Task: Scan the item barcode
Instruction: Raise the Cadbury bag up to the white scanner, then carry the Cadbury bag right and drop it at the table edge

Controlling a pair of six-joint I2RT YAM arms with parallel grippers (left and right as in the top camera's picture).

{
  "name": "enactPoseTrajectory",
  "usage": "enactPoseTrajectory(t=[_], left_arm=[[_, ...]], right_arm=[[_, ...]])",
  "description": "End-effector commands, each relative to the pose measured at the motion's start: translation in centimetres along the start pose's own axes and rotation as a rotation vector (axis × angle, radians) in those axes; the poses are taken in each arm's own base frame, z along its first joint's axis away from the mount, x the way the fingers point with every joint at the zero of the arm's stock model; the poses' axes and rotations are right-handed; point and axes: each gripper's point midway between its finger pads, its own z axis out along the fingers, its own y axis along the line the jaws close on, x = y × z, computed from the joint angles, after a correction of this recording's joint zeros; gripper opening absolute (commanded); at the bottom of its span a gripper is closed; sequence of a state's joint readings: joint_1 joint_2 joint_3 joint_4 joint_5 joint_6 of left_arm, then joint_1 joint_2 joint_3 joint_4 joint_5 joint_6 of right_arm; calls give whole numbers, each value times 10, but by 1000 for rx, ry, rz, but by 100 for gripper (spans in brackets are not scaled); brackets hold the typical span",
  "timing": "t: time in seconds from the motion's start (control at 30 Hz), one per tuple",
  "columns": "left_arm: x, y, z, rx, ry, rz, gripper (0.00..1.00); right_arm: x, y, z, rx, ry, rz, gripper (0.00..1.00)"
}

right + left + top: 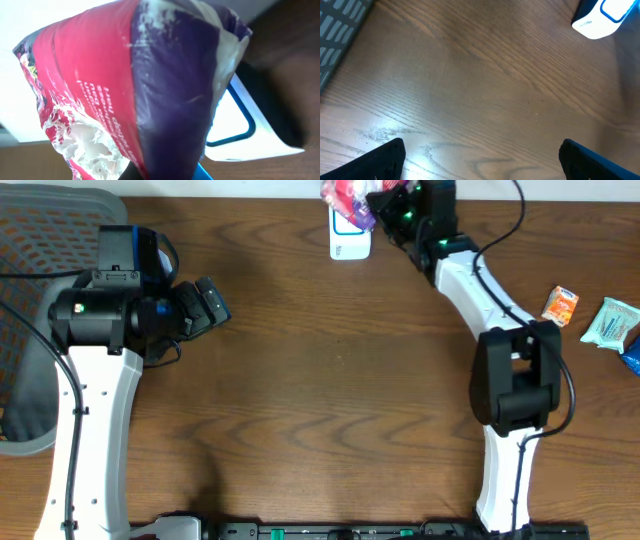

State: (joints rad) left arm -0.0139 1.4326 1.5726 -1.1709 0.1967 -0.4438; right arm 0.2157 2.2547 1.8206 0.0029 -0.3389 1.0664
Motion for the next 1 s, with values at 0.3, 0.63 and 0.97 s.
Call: enactPoseTrajectory(t=[0.3,0.63,0.97], left_arm=[[-2,1,-2,-4,-9,7,98],[-2,1,-2,-3,-9,7,98],[-2,1,-2,-3,-9,7,98]], right_arm=[[-78,-32,-60,200,-102,-157,1],[-172,-153,-233,898,-326,-156,2],[-189,-230,-330,1269,-399,-24,49]])
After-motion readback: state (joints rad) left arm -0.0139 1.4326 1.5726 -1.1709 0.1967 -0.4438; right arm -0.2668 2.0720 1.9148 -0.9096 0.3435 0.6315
